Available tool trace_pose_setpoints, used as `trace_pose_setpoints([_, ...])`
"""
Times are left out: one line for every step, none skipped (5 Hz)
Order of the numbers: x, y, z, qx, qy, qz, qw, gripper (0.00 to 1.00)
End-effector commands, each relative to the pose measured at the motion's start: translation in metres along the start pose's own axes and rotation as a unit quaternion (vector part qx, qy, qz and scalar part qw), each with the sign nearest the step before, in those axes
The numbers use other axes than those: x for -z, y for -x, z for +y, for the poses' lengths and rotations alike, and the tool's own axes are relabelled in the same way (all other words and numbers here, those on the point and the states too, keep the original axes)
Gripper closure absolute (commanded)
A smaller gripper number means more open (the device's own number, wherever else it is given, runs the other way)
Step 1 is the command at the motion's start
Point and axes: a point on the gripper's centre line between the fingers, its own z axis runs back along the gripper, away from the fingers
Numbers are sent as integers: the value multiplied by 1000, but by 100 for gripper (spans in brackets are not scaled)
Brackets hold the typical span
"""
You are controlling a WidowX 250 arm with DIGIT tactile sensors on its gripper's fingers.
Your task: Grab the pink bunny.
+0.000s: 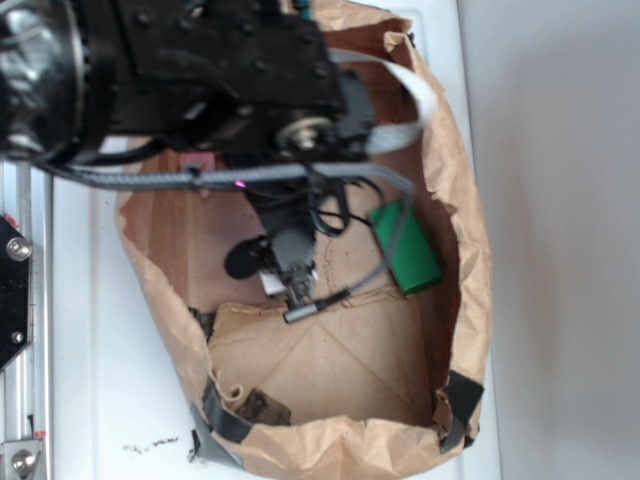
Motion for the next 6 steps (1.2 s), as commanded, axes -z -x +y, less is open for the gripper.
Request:
trace_pose_setpoints([-20, -18, 30, -89, -12, -15, 996, 0])
trace_pose_setpoints([-28, -21, 35, -112, -25, -45, 992, 0])
trace_pose_setpoints([-31, -24, 42, -122, -45, -74, 989, 0])
trace_pose_setpoints([-36, -27, 49, -156, -79, -63, 983, 0])
trace_pose_setpoints([-28, -28, 53, -172, -96, -61, 978, 0])
trace_pose_setpoints([-15, -25, 49, -169, -153, -66, 971, 0])
